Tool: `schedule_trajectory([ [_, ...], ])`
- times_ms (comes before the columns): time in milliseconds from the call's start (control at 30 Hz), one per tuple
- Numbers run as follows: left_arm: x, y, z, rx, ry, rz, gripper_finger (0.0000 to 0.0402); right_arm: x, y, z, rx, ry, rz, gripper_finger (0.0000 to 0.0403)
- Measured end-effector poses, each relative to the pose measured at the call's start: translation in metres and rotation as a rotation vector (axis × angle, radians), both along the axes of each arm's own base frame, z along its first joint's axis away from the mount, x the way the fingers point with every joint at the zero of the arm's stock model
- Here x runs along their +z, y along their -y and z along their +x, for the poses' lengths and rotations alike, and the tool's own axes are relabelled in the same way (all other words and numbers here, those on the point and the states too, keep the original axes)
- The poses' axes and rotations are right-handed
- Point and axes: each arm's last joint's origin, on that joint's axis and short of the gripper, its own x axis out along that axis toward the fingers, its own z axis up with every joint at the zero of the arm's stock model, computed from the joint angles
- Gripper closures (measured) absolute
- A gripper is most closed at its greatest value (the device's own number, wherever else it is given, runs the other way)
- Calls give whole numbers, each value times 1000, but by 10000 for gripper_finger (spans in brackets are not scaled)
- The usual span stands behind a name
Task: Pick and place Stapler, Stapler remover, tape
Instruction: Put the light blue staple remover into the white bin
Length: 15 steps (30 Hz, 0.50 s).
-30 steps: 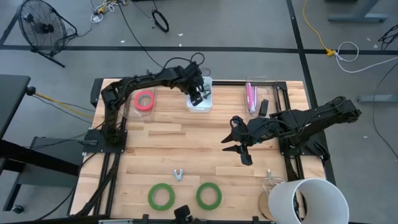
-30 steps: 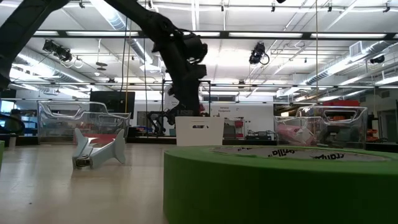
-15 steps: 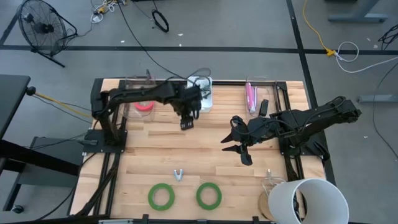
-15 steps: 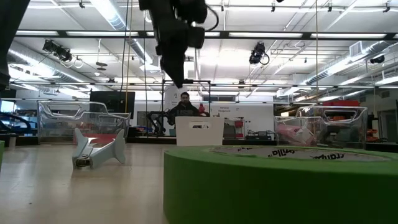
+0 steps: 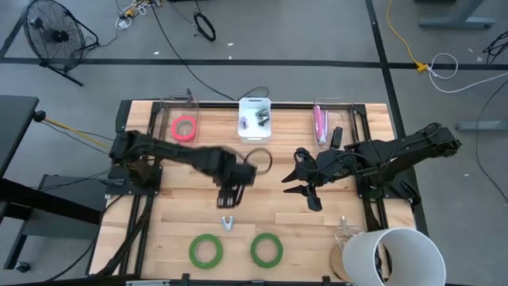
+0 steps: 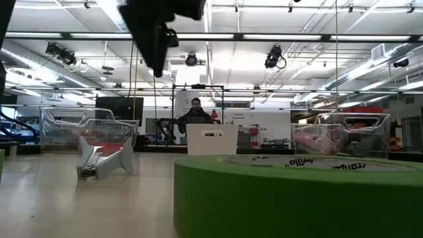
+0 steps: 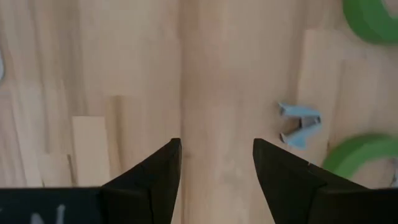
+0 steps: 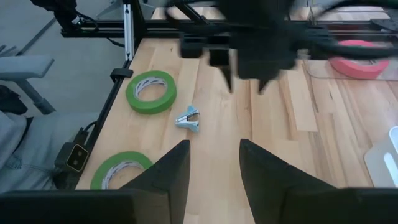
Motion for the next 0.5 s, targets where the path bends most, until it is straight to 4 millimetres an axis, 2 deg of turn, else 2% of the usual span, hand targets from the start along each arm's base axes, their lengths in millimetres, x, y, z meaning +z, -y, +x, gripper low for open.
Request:
schedule_trajectory([
  [267,0,61,-18,-113,24,119,198,0,0,0,2,0,-3,266],
  [500,1,101,-28,-154,98,78,198,0,0,0,2,1,-3,266],
])
